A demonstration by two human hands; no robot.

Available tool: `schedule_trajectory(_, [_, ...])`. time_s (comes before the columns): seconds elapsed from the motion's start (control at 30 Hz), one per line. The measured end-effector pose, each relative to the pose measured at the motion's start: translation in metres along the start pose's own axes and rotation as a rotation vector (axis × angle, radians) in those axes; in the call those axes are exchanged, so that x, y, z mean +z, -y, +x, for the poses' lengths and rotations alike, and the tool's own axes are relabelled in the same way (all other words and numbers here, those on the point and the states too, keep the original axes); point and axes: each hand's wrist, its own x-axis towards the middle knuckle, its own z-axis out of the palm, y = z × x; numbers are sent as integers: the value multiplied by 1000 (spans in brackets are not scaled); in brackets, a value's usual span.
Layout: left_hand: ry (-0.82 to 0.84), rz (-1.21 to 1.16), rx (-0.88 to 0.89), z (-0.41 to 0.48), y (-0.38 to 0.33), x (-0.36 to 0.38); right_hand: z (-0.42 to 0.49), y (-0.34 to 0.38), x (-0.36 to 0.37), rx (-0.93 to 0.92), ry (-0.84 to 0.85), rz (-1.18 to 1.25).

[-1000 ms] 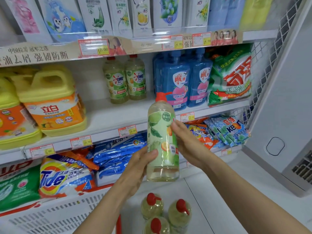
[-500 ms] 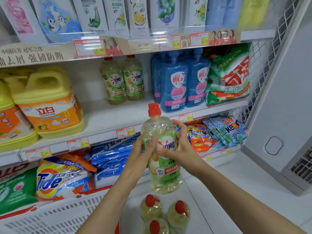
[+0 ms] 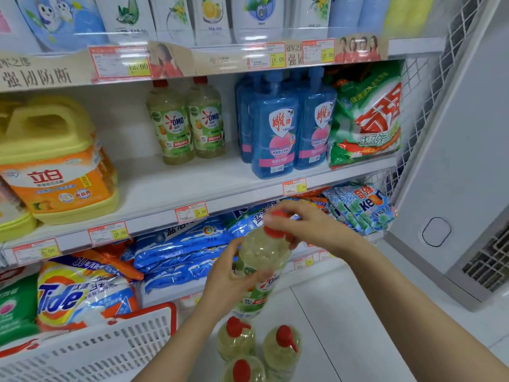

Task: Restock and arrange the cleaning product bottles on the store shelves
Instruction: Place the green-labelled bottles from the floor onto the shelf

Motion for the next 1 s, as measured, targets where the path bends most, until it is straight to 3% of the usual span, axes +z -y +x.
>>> schedule_trajectory(0.3, [171, 58, -36, 26, 36, 24, 21, -49, 12, 69, -92, -334])
schedule_trajectory(0.43, [308, 265, -165, 30, 65, 27, 33, -90, 31, 116, -41, -510])
schedule_trajectory(0.67, [573, 739, -260, 17, 116, 12, 44, -153, 69, 229, 74, -516])
schedule_trajectory(0.83, [547, 796, -192, 12, 133, 10, 53, -176, 93, 285, 204, -581])
schedule_trajectory(1.0, [524, 780, -167, 7, 143, 9, 59, -193, 103, 322, 218, -594])
